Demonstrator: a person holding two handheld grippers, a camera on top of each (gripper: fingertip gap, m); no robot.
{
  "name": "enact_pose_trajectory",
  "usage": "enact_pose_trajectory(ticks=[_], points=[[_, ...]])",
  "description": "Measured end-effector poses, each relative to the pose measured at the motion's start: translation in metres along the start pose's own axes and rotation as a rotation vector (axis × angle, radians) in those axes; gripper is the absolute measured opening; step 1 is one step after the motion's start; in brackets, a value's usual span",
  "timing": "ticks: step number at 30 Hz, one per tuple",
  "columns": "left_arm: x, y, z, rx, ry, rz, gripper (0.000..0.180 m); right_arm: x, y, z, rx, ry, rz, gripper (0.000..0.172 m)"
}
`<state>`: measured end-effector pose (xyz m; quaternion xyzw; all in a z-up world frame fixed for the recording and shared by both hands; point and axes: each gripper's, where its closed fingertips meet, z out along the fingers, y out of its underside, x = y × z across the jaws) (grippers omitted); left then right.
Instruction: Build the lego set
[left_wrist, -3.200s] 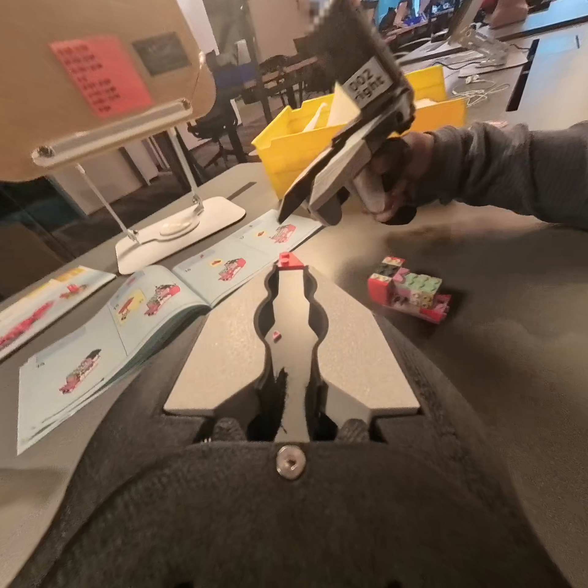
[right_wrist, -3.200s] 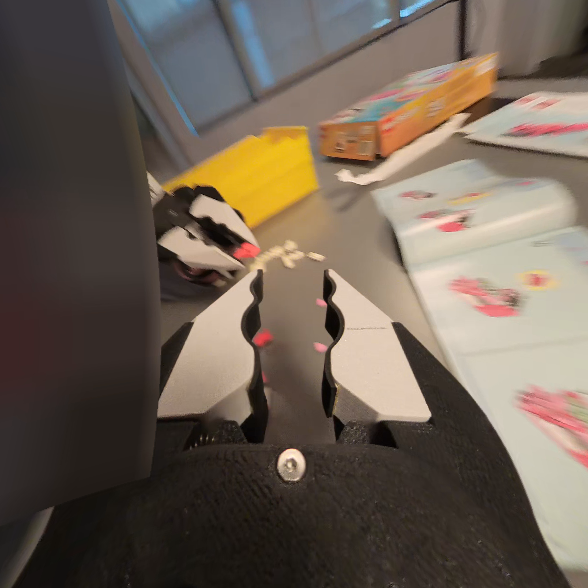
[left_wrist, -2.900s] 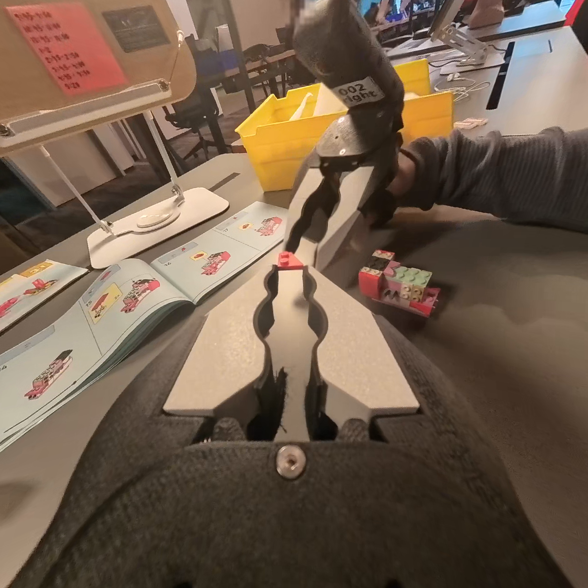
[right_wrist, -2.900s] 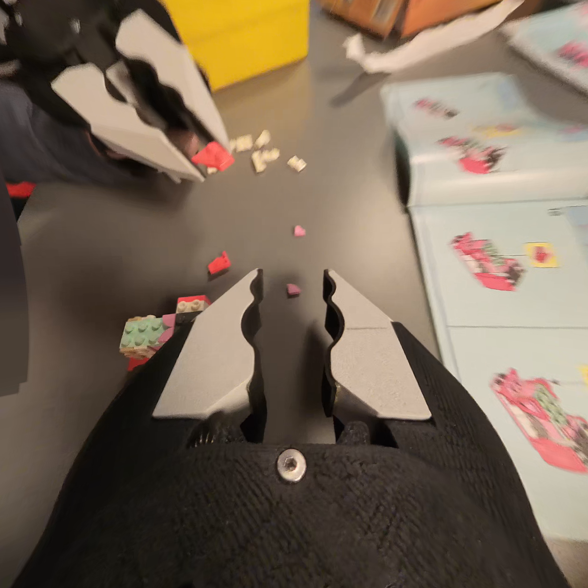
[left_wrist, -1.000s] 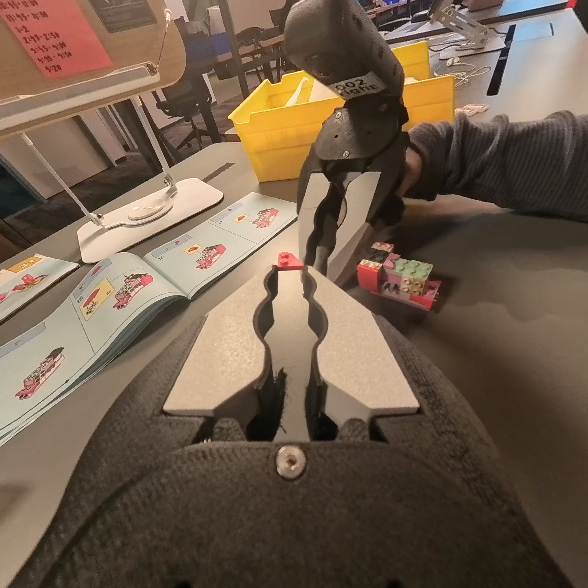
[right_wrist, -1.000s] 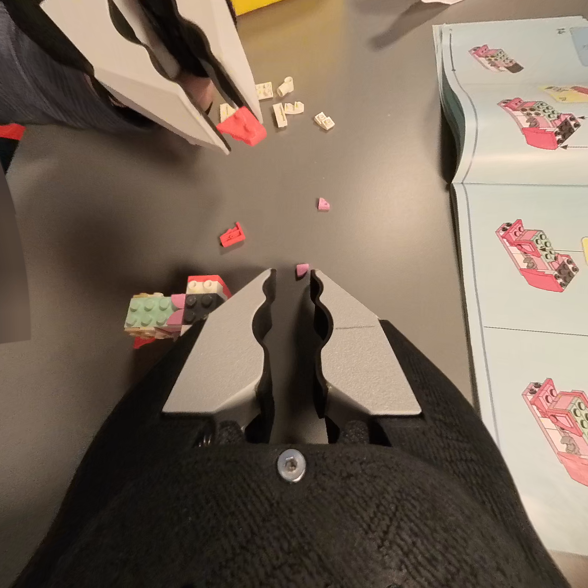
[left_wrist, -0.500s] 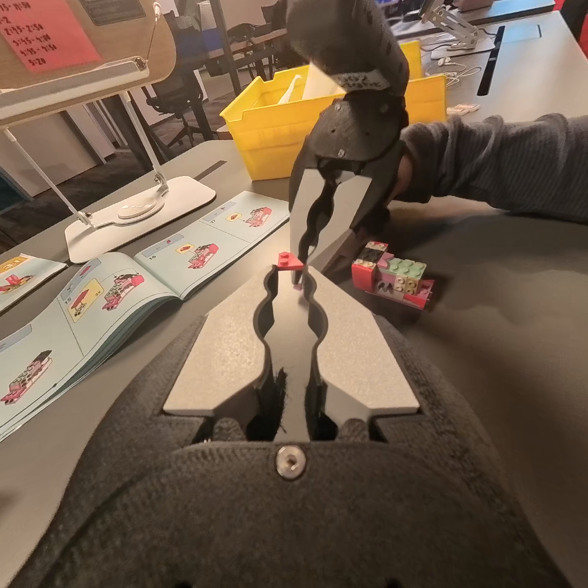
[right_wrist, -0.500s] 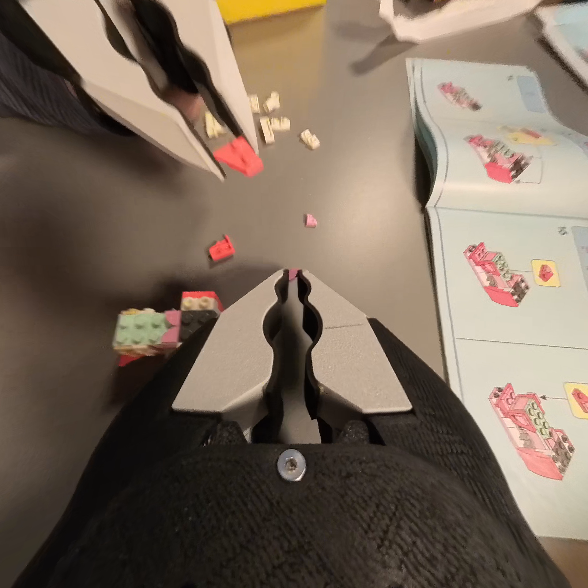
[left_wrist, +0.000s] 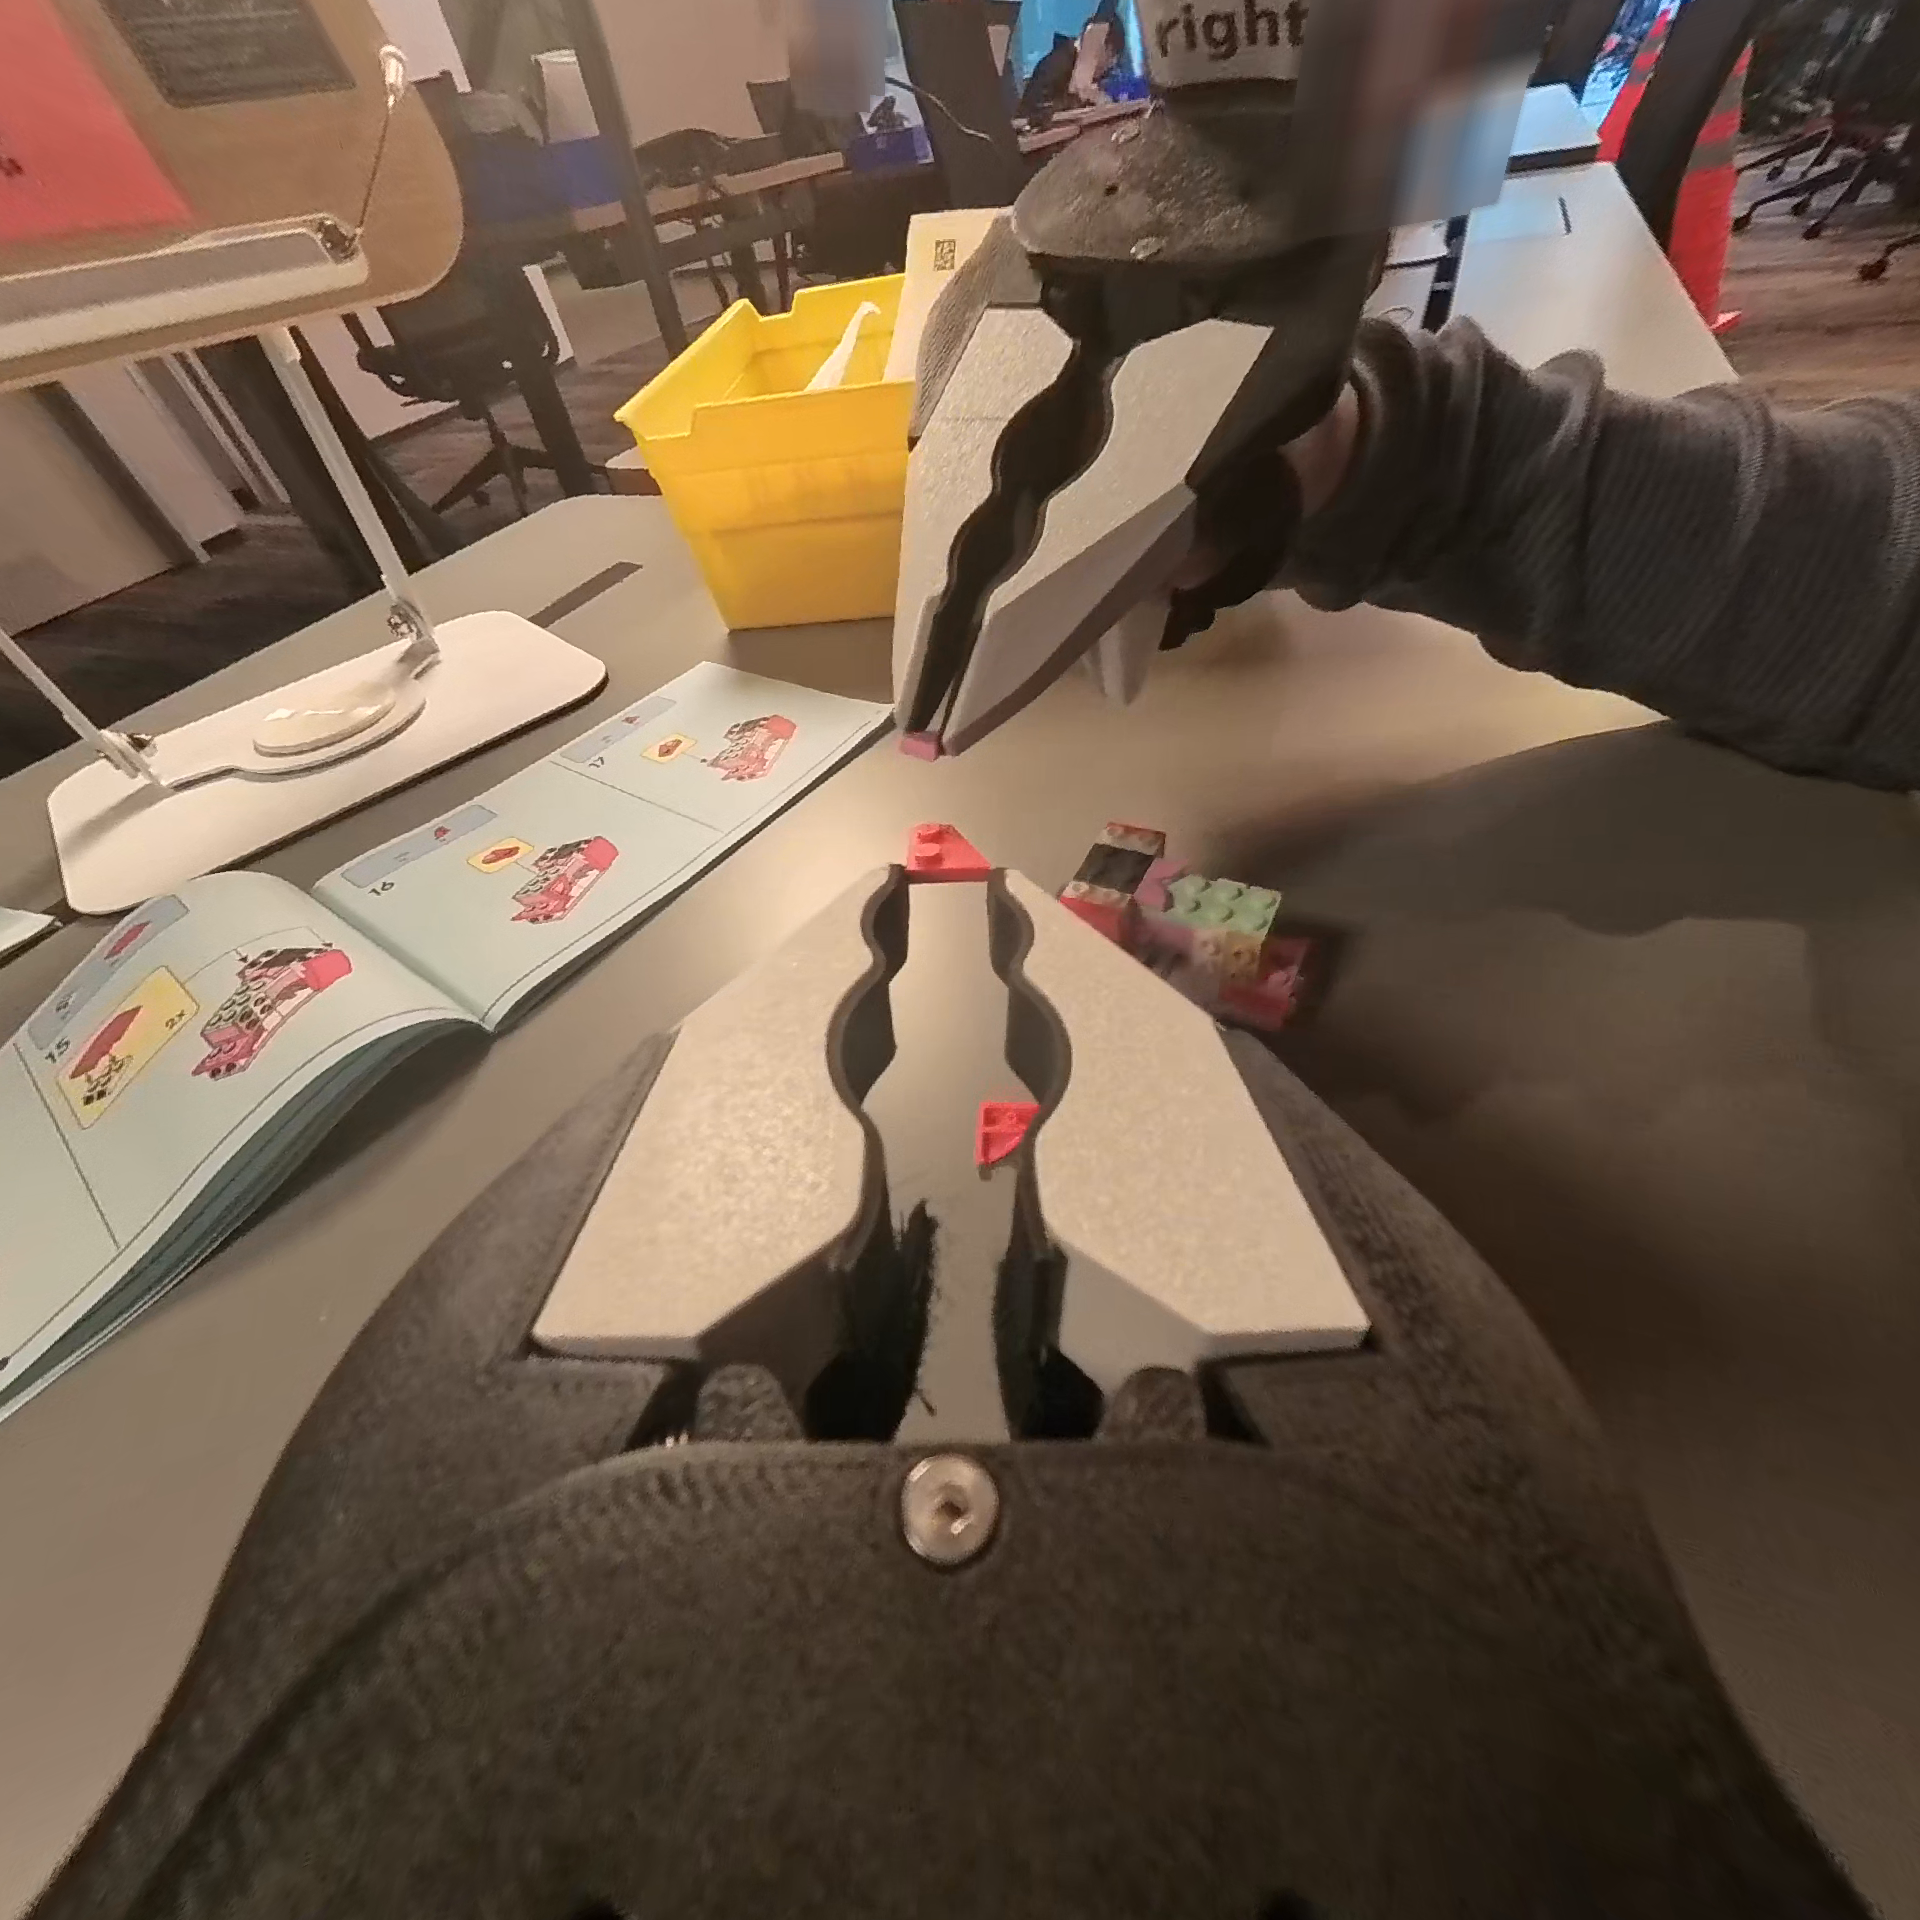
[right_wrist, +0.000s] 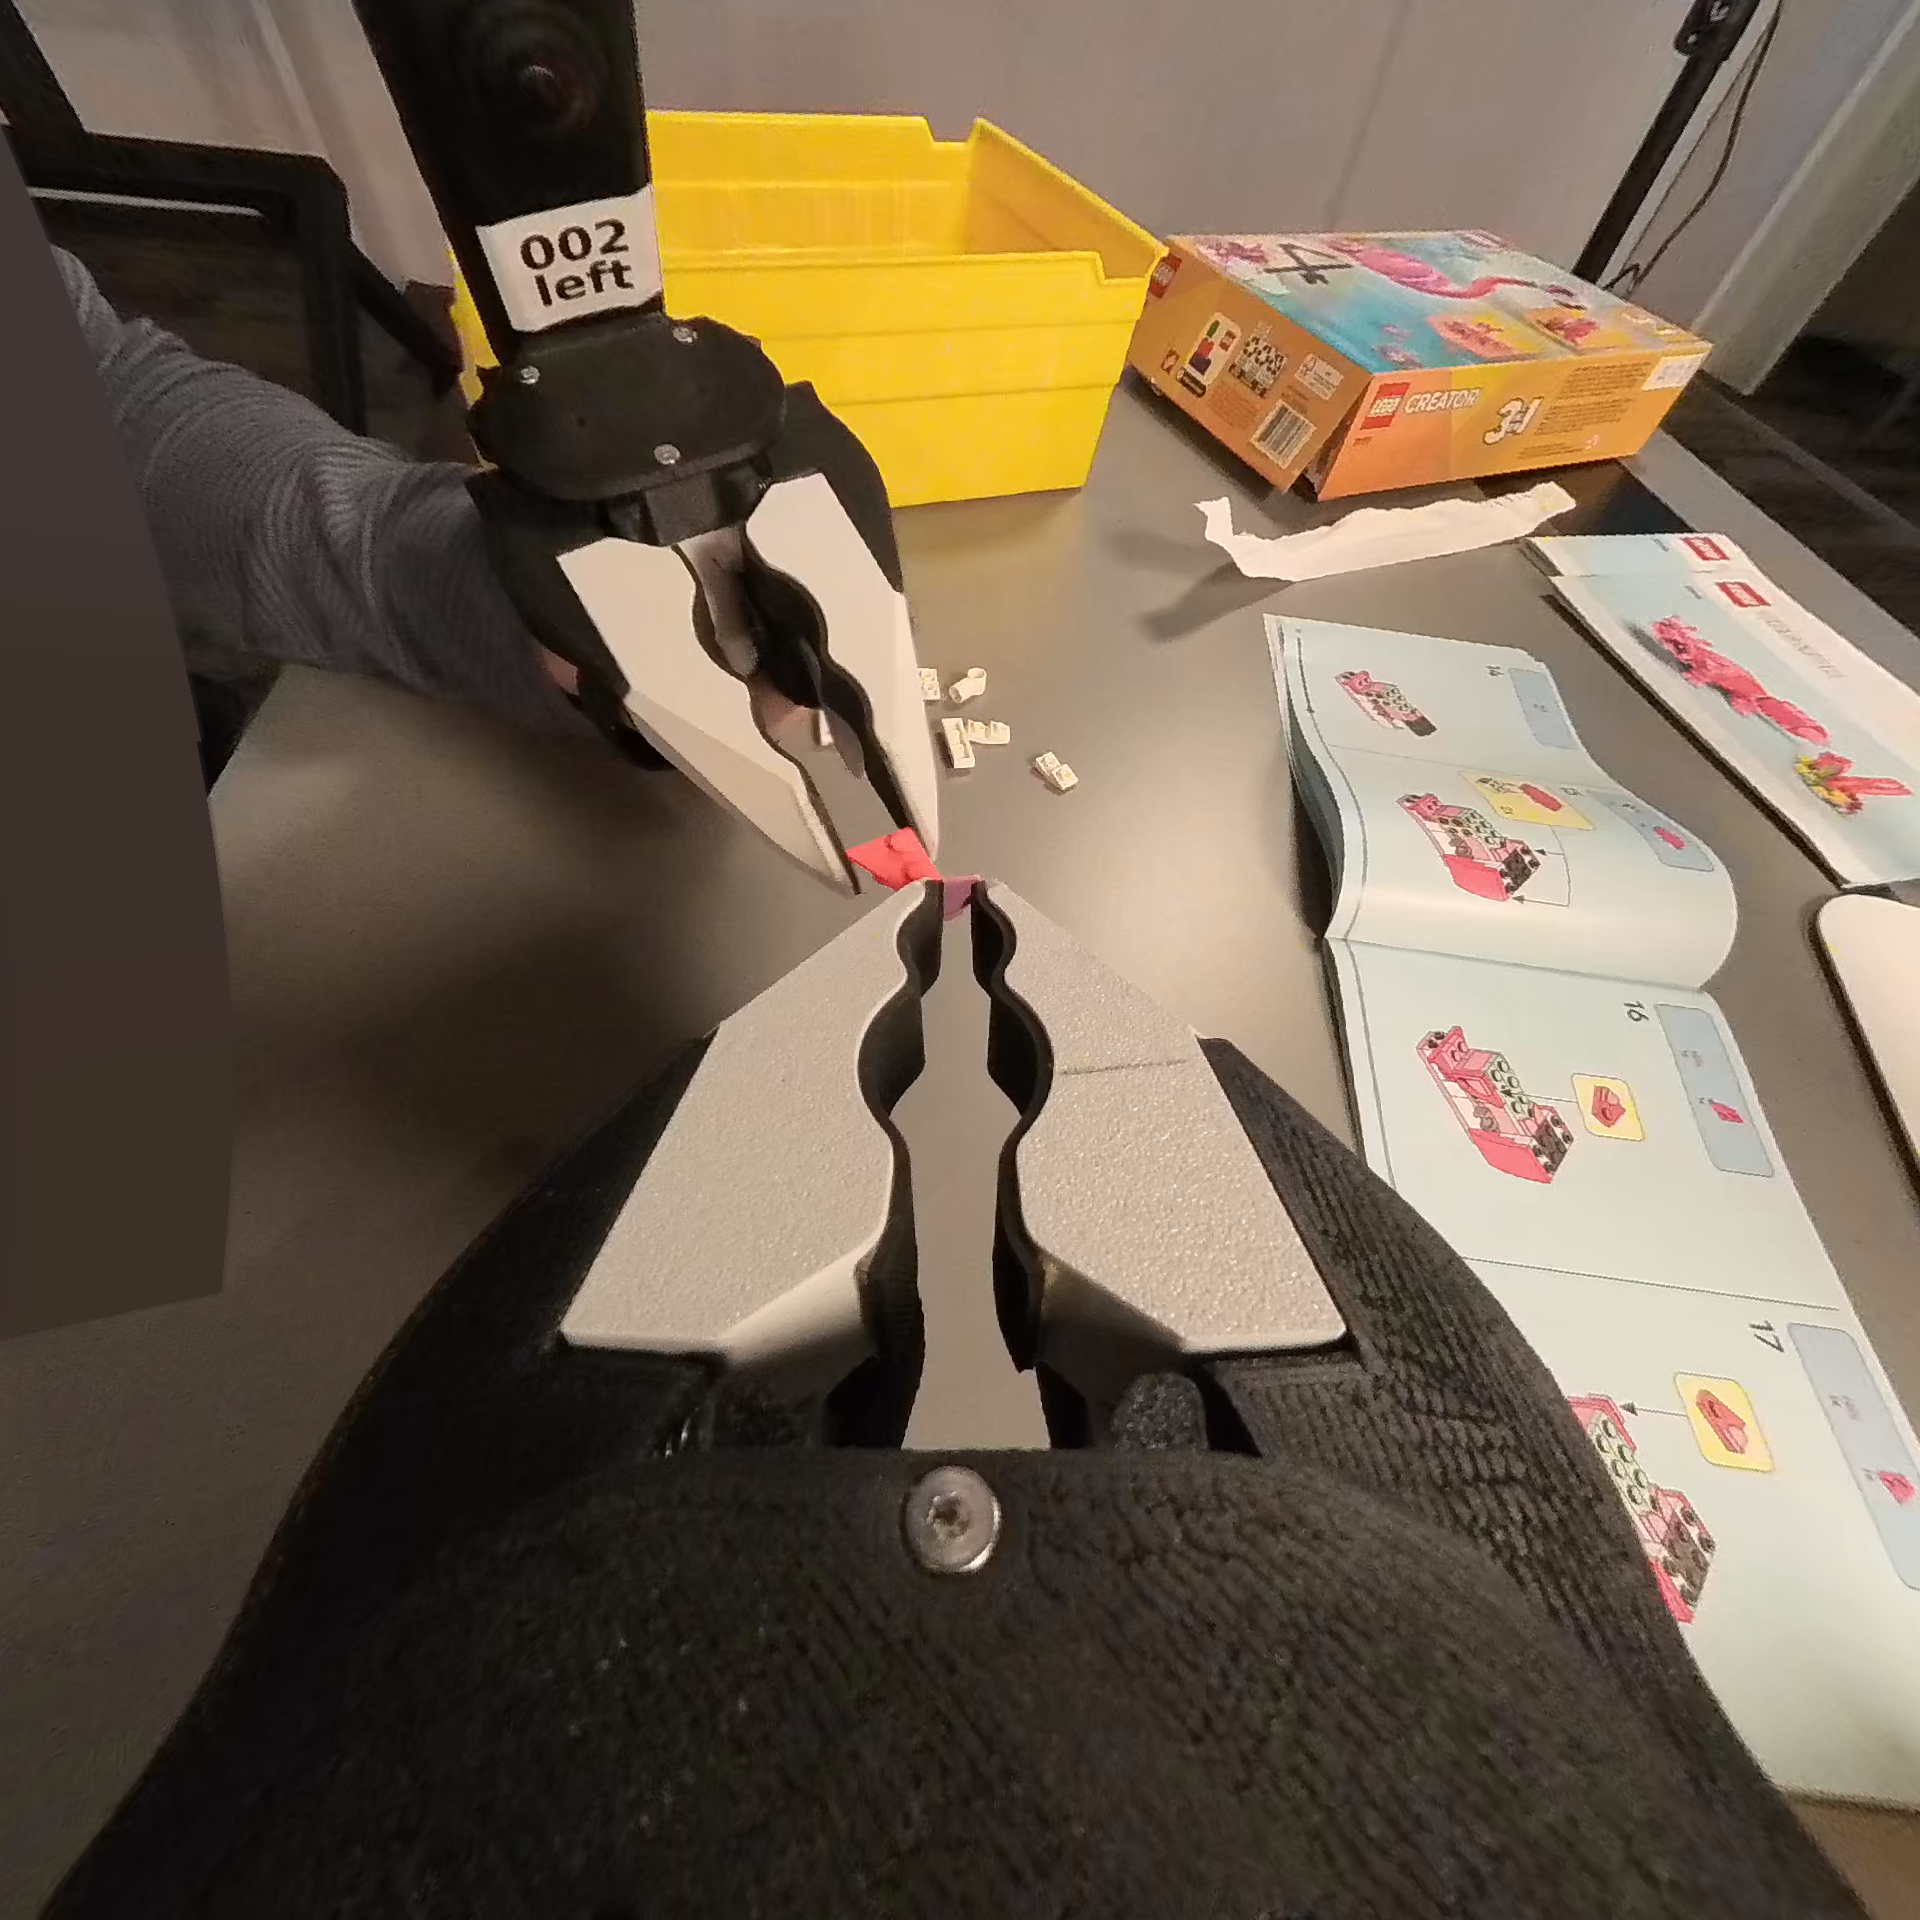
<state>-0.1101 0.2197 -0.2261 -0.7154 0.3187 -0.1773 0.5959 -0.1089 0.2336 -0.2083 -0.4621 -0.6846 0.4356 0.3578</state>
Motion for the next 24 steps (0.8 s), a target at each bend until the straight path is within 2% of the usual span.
enact_pose_trajectory(ticks=[16,22,24], points=[[0.011,-0.007,0.002,0.043,0.051,0.000,0.014,-0.005,-0.007,-0.003,0.008,-0.004,-0.019,0.003],[0.004,-0.004,0.001,0.015,0.010,-0.002,0.015,0.006,0.007,-0.002,-0.029,0.032,0.013,0.003],[-0.008,0.006,0.001,-0.055,-0.051,0.000,0.015,0.013,0.014,-0.002,-0.051,0.054,0.031,0.003]])
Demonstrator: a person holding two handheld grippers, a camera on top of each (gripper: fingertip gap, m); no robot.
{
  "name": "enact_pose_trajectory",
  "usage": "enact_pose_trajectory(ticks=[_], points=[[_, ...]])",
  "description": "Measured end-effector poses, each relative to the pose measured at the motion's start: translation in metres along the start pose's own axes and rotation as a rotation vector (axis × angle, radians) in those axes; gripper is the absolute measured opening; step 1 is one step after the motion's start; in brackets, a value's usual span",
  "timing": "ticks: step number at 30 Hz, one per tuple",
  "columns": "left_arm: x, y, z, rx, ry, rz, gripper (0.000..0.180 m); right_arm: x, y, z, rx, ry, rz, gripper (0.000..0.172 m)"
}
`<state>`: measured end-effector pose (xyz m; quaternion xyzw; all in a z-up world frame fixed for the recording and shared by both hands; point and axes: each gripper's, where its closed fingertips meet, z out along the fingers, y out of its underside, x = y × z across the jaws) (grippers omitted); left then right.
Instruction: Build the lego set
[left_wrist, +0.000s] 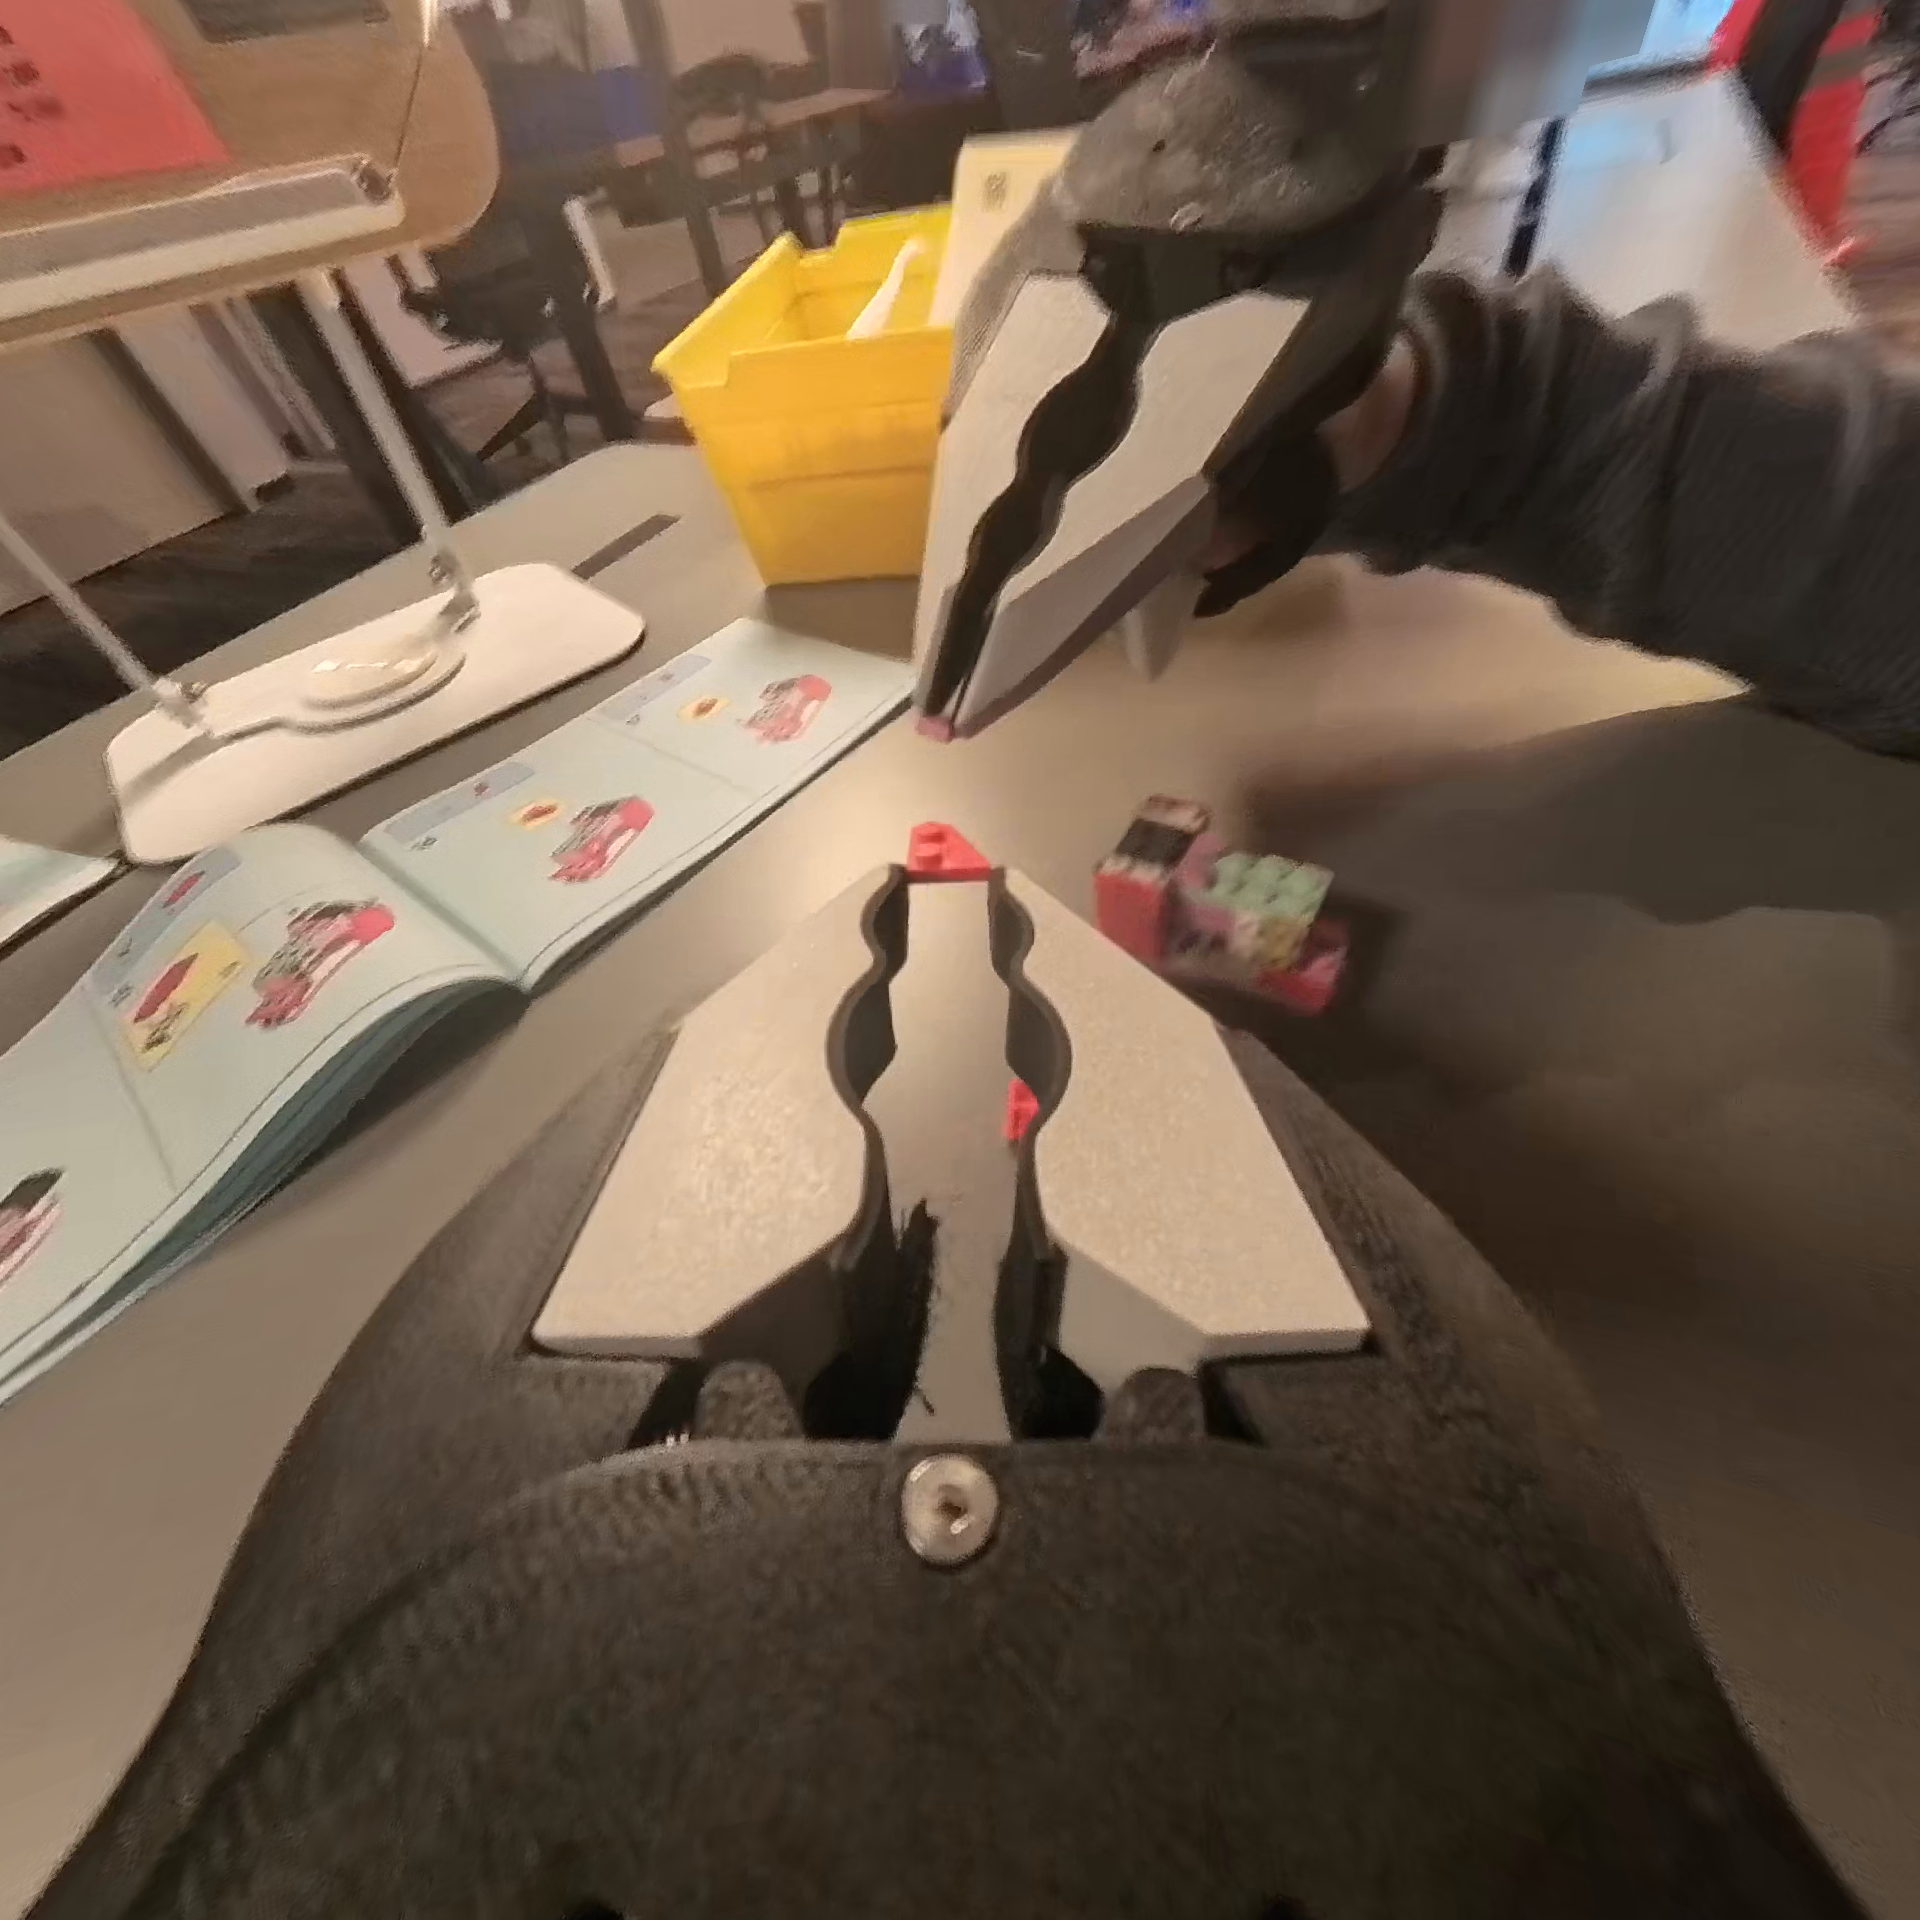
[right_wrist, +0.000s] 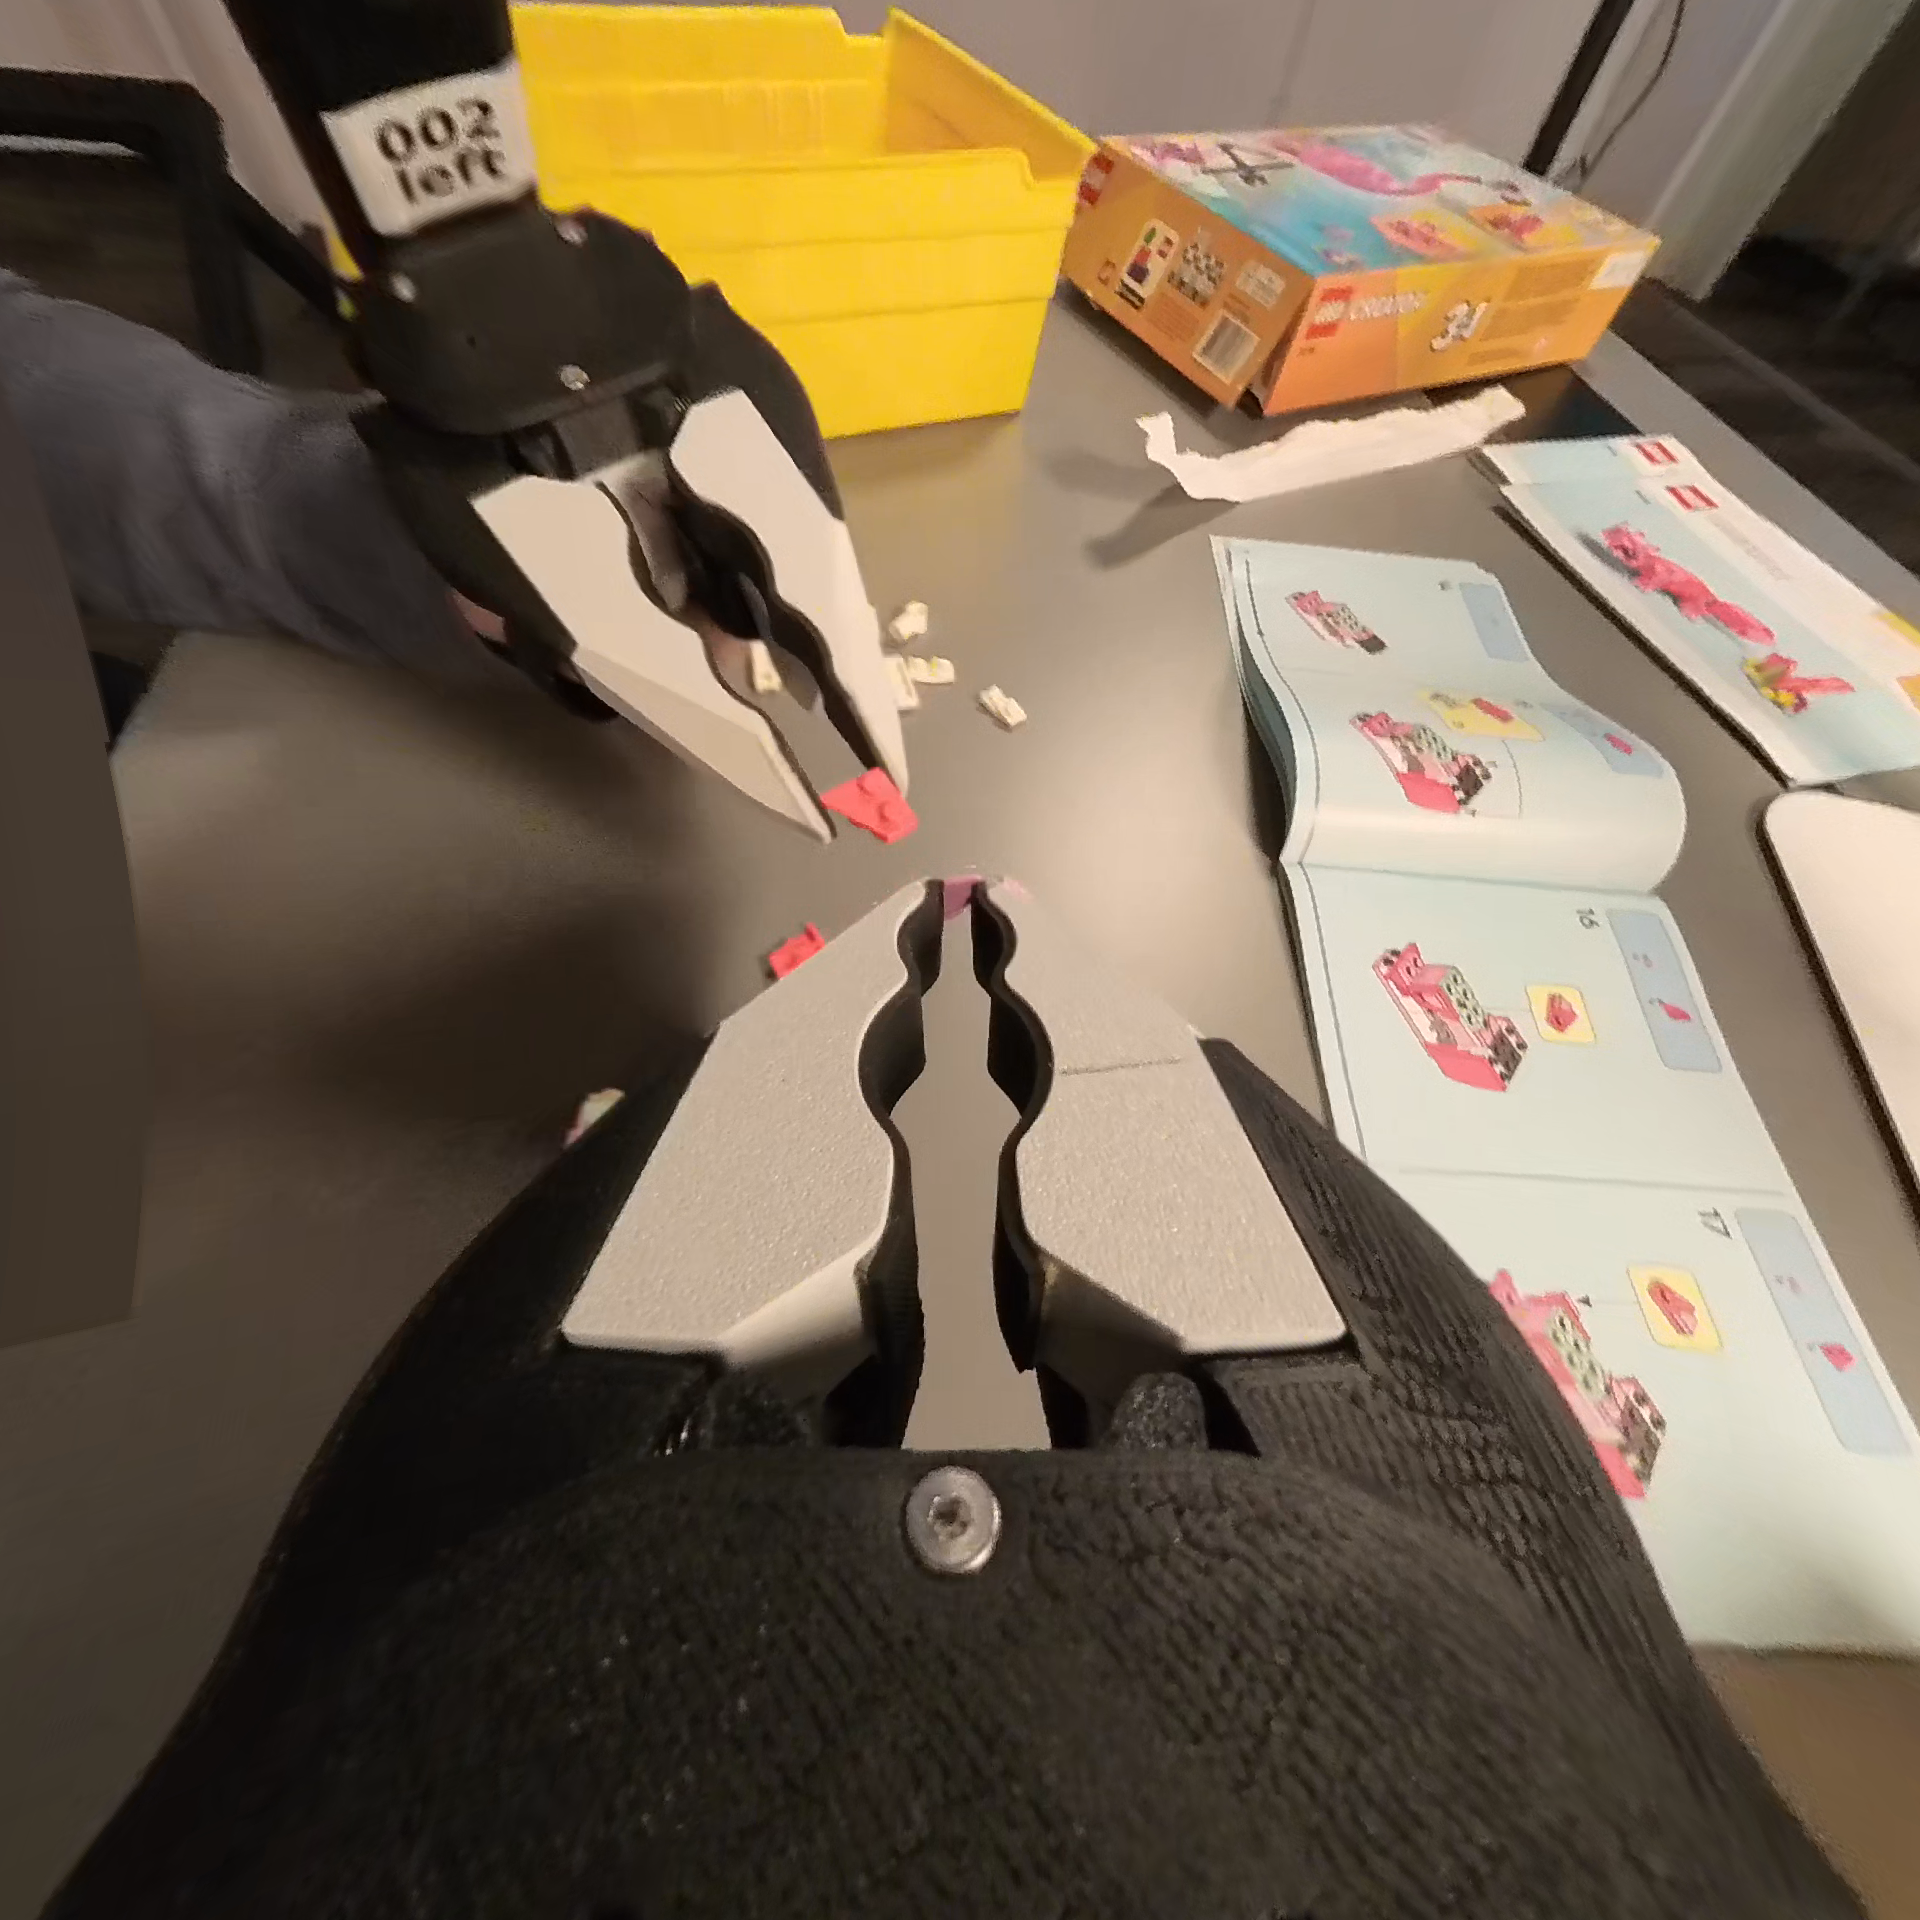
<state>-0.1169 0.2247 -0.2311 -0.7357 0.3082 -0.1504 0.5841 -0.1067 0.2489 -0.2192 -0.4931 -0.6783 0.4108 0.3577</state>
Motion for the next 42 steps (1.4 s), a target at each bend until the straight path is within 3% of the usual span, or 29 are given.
enact_pose_trajectory(ticks=[4,13,18,23,36,39,42], points=[[-0.014,0.035,0.002,-0.217,-0.032,-0.043,0.015,0.015,0.024,0.003,-0.079,0.050,0.039,0.004],[-0.017,0.073,-0.005,-0.472,-0.037,-0.137,0.015,0.022,0.048,0.013,-0.140,0.052,0.089,0.004],[-0.017,0.074,-0.006,-0.482,-0.052,-0.172,0.015,0.024,0.052,0.014,-0.143,0.053,0.096,0.004],[-0.016,0.074,-0.009,-0.508,-0.066,-0.164,0.027,0.026,0.053,0.014,-0.133,0.051,0.106,0.004],[0.012,0.069,-0.012,-0.507,0.076,-0.288,0.027,0.027,0.050,0.012,-0.120,0.057,0.107,0.004],[0.028,0.063,-0.008,-0.486,0.172,-0.325,0.028,0.027,0.050,0.011,-0.117,0.058,0.105,0.004],[0.011,0.061,-0.008,-0.486,0.120,-0.219,0.029,0.026,0.049,0.010,-0.115,0.058,0.105,0.004]])
